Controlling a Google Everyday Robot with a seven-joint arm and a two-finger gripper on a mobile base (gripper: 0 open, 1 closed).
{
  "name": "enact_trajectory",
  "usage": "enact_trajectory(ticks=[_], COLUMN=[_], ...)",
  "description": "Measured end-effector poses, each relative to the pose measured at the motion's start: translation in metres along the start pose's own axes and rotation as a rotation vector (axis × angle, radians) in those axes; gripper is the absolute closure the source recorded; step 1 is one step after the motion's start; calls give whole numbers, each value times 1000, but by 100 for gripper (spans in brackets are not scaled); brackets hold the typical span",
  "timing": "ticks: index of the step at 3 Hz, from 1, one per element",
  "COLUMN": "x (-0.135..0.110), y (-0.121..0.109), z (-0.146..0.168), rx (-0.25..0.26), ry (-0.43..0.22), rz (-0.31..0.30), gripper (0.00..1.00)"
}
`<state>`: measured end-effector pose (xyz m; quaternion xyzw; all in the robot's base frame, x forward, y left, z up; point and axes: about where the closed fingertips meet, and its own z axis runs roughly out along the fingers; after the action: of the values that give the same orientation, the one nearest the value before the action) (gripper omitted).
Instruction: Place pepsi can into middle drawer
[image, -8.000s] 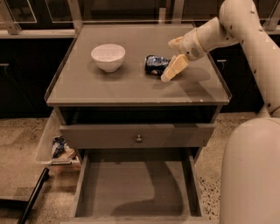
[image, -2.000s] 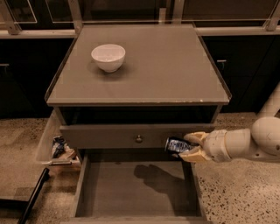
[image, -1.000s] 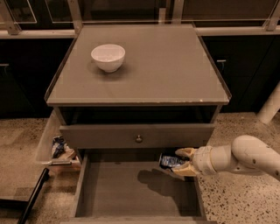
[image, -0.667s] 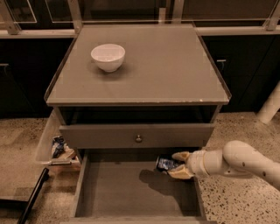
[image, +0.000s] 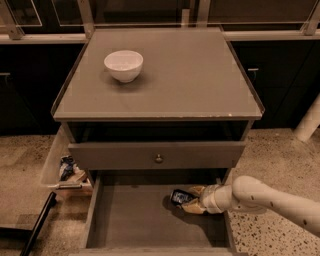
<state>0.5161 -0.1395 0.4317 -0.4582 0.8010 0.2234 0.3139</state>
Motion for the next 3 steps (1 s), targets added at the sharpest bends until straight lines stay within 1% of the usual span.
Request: enact_trajectory(ticks=[1, 2, 3], x=[16, 21, 21], y=[-3, -3, -3], z=[32, 49, 50], rx=[22, 38, 39], ry=[11, 1, 1], rz=[-17, -39, -39], gripper=[100, 100, 81])
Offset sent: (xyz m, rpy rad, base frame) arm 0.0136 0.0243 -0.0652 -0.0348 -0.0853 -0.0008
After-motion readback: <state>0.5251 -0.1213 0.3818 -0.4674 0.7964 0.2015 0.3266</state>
